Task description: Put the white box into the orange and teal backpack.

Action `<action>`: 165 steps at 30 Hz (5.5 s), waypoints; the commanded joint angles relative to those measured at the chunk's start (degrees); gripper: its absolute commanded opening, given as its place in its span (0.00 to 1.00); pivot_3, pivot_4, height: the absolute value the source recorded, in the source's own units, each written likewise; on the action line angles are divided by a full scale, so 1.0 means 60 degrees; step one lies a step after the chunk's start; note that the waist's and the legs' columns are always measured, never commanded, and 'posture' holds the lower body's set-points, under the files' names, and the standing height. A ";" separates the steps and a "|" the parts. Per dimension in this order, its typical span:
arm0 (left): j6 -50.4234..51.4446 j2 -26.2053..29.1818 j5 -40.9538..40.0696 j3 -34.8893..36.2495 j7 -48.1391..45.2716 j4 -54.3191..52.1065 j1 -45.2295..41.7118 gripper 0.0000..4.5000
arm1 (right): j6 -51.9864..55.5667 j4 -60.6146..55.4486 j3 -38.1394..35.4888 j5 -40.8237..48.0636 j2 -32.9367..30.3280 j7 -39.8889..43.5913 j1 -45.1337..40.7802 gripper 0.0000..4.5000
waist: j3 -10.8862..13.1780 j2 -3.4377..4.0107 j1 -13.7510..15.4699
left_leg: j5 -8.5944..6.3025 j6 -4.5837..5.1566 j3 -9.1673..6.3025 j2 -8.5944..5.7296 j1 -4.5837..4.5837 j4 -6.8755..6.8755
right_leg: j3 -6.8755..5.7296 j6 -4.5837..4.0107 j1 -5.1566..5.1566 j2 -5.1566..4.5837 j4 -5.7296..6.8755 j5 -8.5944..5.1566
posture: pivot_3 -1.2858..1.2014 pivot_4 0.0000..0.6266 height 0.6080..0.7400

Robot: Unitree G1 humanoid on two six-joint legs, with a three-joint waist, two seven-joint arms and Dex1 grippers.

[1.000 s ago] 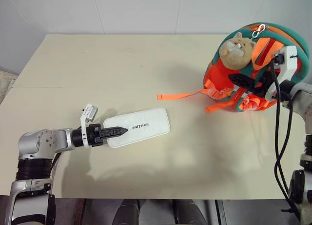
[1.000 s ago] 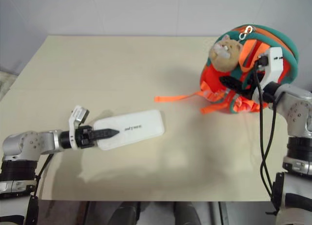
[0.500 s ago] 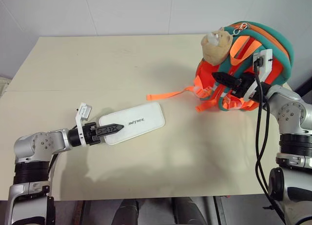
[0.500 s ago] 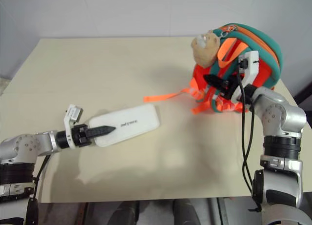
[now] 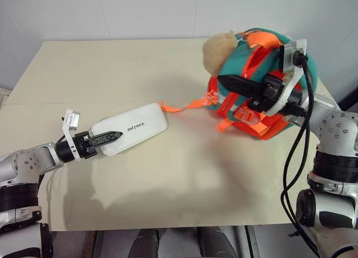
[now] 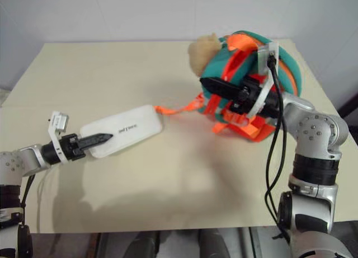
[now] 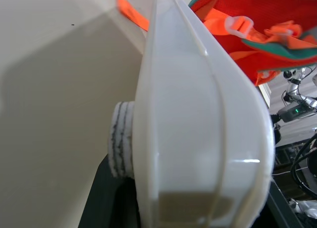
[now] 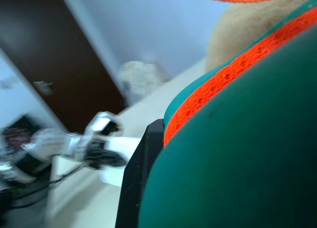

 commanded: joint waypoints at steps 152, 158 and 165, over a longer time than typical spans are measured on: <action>-0.3098 -0.1052 0.1338 -0.3753 -0.3873 -0.4245 -0.5738 1.00 | 0.0146 -0.2258 0.1751 0.1496 -0.1591 0.1147 0.3218 0.00 | 0.0056 -0.0078 0.0091 | 0.0032 0.0062 0.0016 -0.0003 -0.0074 0.0195 | -0.0030 0.0040 0.0016 0.0016 0.0073 0.0053 | 0.52 0.24 1.00; -0.3628 -0.1275 0.1900 -0.4514 -0.3609 -0.4265 -0.5811 1.00 | 0.0076 -0.2257 0.1752 0.1437 -0.1429 0.1057 0.3189 0.00 | 0.0056 -0.0078 0.0081 | 0.0033 0.0062 0.0016 -0.0004 -0.0073 0.0198 | -0.0030 0.0040 0.0018 0.0015 0.0072 0.0054 | 0.52 0.24 1.00; -0.3875 -0.1157 0.1877 -0.4446 -0.3499 -0.4225 -0.5893 0.60 | 0.0086 -0.2291 0.1682 0.1426 -0.1415 0.1013 0.3244 0.00 | 0.0056 -0.0078 0.0070 | 0.0033 0.0062 0.0016 -0.0004 -0.0073 0.0197 | -0.0030 0.0040 0.0019 0.0015 0.0071 0.0054 | 0.52 0.24 1.00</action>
